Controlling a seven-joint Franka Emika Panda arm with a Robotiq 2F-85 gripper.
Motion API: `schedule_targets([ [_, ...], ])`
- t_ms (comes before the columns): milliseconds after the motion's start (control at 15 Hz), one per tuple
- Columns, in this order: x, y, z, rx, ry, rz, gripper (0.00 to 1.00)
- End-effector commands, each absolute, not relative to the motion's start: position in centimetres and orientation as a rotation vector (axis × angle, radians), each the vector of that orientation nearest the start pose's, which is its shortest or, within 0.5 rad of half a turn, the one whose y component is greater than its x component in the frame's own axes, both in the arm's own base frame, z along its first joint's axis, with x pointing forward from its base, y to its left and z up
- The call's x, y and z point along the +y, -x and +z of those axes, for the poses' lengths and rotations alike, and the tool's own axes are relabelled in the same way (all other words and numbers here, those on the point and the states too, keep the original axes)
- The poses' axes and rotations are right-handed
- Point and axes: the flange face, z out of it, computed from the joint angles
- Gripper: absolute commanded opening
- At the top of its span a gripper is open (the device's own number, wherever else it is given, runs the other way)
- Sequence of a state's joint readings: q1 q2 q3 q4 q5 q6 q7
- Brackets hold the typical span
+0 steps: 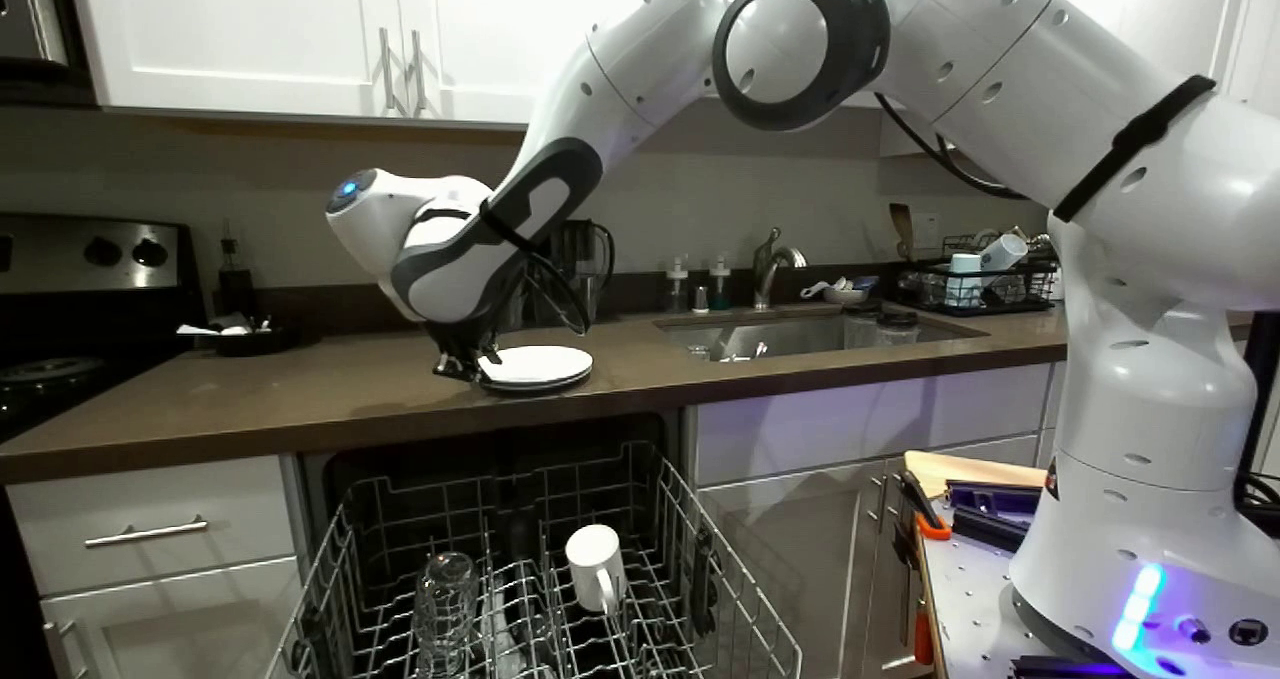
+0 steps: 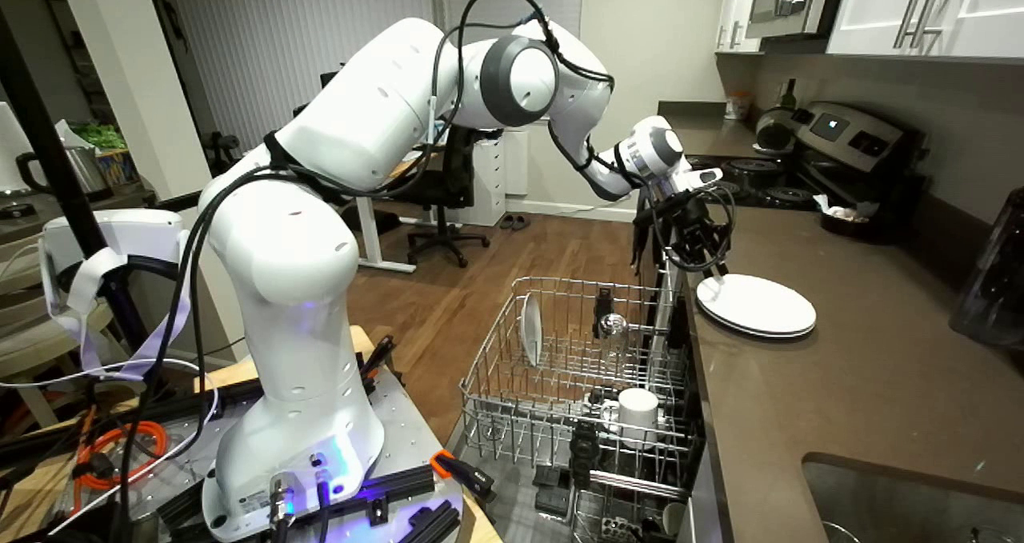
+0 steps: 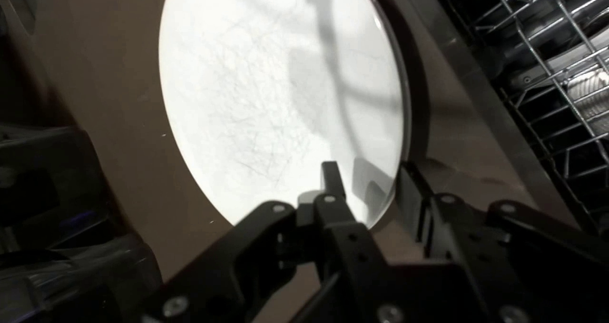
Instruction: Pick a plate on the counter and put it in the rack
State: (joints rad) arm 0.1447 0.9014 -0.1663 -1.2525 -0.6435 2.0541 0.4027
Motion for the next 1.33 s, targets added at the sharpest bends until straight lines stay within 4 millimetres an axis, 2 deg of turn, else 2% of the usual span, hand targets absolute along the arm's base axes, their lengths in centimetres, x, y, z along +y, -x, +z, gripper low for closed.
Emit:
schedule_targets([
  [0, -2.01, -74.96, 22.27, -0.015, -2.492, 0.038, 0.34],
  [200, -2.05, -74.93, 22.0, -0.017, -2.496, 0.033, 0.43],
  [267, -2.04, -74.92, 21.93, -0.016, -2.497, 0.032, 0.35],
  [333, -2.02, -74.92, 21.87, -0.015, -2.497, 0.031, 0.21],
  [400, -2.01, -74.92, 21.84, -0.015, -2.497, 0.031, 0.14],
  [667, -1.91, -74.97, 21.91, -0.014, -2.497, 0.034, 0.04],
  [800, -2.03, -75.01, 22.12, -0.016, -2.495, 0.037, 0.07],
  [1267, -1.58, -75.05, 22.69, -0.011, -2.473, 0.038, 0.07],
])
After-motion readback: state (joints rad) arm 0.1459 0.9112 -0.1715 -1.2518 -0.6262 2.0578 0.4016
